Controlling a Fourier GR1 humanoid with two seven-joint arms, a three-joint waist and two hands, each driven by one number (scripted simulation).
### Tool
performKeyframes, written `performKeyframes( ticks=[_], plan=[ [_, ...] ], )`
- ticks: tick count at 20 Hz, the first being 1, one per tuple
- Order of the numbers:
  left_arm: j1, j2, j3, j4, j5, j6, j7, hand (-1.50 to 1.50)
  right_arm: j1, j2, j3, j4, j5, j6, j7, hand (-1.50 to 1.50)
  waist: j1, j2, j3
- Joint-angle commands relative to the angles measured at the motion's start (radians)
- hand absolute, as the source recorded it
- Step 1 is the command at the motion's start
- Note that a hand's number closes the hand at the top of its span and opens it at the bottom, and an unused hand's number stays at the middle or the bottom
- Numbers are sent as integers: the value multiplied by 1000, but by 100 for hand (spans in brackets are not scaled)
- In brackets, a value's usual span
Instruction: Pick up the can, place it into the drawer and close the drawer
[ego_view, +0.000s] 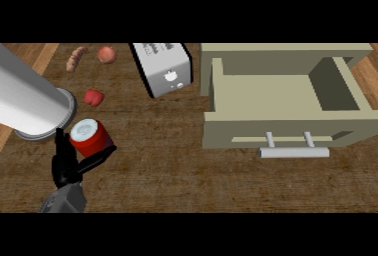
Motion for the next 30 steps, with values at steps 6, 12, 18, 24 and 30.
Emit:
performKeyframes(
  ticks=[6,12,18,24,30],
  plan=[
    [-56,32,-26,55,20,-133,0,150,-67,20,37,-23,70,-62,65,-150,6,0,0],
    [-177,49,12,257,33,-196,-119,150,-43,11,23,-17,47,-13,23,-150,-5,3,-1],
    [-260,-9,-58,225,-16,-180,-102,150,17,41,0,-13,28,5,-34,-150,-11,2,-1],
    [-340,-66,-156,239,-87,-298,-61,150,-20,20,-7,12,40,4,-43,-150,-9,1,0],
    [-381,-119,-193,155,-99,-252,25,150,23,0,-44,-48,4,24,-9,-150,-2,-3,1]
  ],
)
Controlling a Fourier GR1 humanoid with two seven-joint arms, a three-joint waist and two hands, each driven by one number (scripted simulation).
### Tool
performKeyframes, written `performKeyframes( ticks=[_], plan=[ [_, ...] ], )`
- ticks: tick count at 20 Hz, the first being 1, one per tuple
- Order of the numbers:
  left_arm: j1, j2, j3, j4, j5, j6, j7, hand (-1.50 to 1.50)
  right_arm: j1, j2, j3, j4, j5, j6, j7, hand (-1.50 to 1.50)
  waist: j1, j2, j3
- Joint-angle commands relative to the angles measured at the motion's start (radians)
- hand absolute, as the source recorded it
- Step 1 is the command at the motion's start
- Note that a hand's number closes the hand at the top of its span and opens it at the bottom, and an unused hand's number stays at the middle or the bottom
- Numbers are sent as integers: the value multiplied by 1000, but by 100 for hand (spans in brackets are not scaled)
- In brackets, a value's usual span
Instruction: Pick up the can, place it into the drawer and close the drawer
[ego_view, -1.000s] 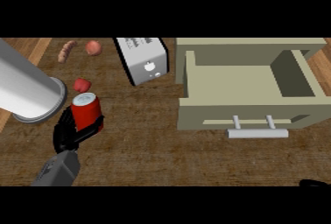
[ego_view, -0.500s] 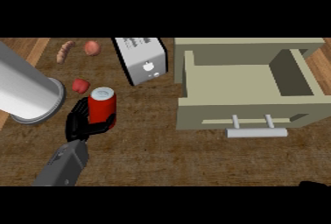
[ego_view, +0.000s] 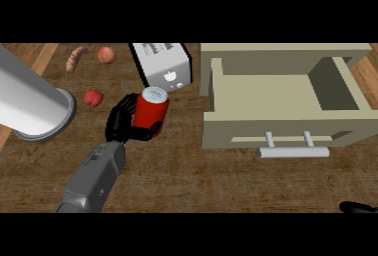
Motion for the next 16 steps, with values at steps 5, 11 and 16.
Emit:
performKeyframes(
  ticks=[5,11,16],
  plan=[
    [-71,-20,-94,-258,-34,54,240,150,14,6,-3,2,46,-10,-6,-150,24,-9,2],
    [-86,-65,-186,-503,-24,113,497,150,54,24,-8,8,29,12,-58,-150,24,-11,2],
    [-254,-66,-243,-548,32,251,644,150,-38,-4,-2,-31,31,-35,58,-150,4,-5,1]
  ],
)
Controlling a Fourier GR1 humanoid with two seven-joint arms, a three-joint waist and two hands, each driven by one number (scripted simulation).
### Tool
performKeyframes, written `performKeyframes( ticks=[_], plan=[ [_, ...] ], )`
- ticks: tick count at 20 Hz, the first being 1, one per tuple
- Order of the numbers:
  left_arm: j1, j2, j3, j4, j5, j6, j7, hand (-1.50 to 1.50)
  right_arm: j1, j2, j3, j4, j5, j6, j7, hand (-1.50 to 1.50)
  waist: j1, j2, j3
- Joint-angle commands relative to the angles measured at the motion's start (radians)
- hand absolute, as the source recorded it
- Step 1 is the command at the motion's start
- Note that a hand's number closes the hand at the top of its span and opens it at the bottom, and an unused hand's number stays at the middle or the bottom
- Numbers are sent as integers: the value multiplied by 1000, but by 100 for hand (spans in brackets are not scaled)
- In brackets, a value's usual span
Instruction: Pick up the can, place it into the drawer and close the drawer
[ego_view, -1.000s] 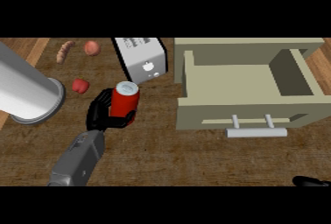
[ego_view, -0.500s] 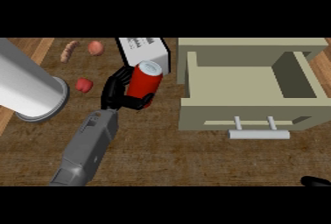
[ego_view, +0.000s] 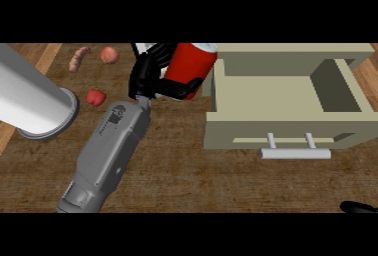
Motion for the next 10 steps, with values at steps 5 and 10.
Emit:
performKeyframes(
  ticks=[5,10],
  plan=[
    [-156,-3,-108,-138,19,146,223,150,-27,-17,-39,37,-26,-3,1,-150,-10,4,0],
    [-297,-3,-99,-78,4,171,327,150,-51,-45,-57,30,-46,7,10,-150,-13,5,0]
  ],
)
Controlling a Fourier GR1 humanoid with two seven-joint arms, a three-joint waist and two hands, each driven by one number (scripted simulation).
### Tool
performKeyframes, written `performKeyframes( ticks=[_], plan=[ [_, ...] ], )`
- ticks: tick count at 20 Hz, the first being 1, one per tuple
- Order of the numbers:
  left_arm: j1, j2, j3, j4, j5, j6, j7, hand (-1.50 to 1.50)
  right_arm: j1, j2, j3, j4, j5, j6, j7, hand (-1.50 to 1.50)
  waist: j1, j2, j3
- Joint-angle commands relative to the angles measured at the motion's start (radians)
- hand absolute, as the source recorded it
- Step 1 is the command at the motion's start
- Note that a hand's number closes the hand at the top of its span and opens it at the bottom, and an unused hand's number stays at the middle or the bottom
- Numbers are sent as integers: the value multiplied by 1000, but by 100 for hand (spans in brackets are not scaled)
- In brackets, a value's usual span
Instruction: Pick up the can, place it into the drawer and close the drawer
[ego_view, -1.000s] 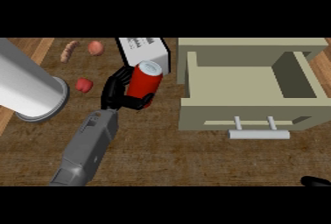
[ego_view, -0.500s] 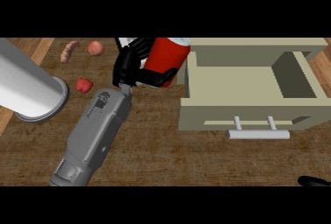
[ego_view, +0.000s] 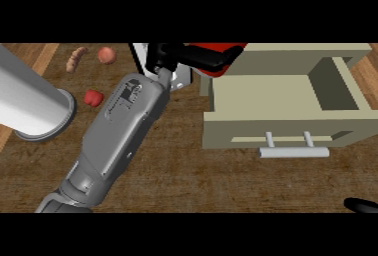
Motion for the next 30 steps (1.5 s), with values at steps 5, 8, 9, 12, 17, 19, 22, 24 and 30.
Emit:
performKeyframes(
  ticks=[5,8,9,12,17,19,22,24,30],
  plan=[
    [-236,-2,19,137,24,38,94,150,19,29,28,-25,32,-19,10,-150,-8,2,0],
    [-329,-2,-18,247,68,80,76,150,-60,-4,25,48,30,-16,-3,-150,-18,7,1],
    [-375,-2,-22,283,69,95,97,150,-34,-4,13,15,23,-12,-1,-150,-27,8,1],
    [-409,-2,-66,352,123,104,58,150,-50,14,62,-13,58,-27,15,-150,-37,11,1],
    [-474,-2,-108,421,170,145,50,150,-1,-15,-26,-7,-43,20,-15,-150,-47,9,2],
    [-514,-2,-96,508,183,133,27,150,-47,-16,22,-37,-2,-9,53,-150,-65,18,2],
    [-565,-2,-152,525,218,169,57,150,-46,-10,38,-30,3,-1,32,-150,-76,18,2],
    [-554,-2,-170,563,213,182,7,150,-120,-26,43,22,21,-23,47,-150,-75,27,3],
    [-581,-2,-194,611,261,275,1,-150,-73,-32,44,-17,11,-3,69,-150,-89,24,3]
  ],
)
